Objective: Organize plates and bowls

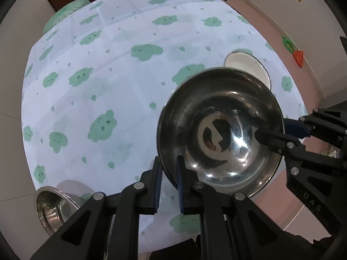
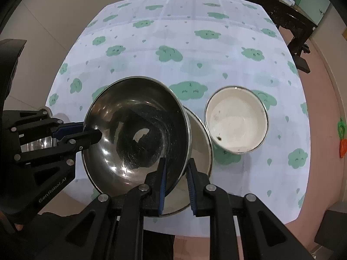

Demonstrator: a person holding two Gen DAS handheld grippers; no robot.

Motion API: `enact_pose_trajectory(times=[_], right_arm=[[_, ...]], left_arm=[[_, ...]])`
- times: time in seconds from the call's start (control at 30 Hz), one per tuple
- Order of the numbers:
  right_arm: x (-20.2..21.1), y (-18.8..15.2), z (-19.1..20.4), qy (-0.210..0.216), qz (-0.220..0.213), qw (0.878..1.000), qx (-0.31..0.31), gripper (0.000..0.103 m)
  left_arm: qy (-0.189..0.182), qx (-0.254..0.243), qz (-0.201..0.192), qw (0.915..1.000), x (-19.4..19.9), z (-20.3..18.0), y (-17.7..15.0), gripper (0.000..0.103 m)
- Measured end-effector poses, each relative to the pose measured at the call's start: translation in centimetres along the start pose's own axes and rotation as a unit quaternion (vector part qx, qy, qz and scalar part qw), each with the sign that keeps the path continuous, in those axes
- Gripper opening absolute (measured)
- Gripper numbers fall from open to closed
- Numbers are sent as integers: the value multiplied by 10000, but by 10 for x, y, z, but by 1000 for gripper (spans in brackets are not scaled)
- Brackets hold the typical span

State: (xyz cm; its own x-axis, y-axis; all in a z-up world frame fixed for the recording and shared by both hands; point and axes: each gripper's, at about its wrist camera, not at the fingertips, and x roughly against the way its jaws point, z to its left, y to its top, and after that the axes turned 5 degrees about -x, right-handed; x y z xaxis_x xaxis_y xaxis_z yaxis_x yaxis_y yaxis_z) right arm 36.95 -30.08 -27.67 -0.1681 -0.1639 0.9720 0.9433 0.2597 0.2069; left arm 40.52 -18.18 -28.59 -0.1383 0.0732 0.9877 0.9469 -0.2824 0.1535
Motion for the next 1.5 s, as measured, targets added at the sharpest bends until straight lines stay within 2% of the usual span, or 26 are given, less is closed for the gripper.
enact_pose_trajectory(times=[0.5,1.3,1.5], right_arm=[[-16,-8,-3,39,248,9997,-30,20],[-34,-17,-11,40,640,9979,-27,21],[-38,-16,-8,51,727,9973,11,21]], left_arm=[[-23,-69,211,9998,-16,-6,-4,9],[9,-358,316,9989,-22,-18,-2,10],[-10,-373,312,9988,-22,-19,-1,15]])
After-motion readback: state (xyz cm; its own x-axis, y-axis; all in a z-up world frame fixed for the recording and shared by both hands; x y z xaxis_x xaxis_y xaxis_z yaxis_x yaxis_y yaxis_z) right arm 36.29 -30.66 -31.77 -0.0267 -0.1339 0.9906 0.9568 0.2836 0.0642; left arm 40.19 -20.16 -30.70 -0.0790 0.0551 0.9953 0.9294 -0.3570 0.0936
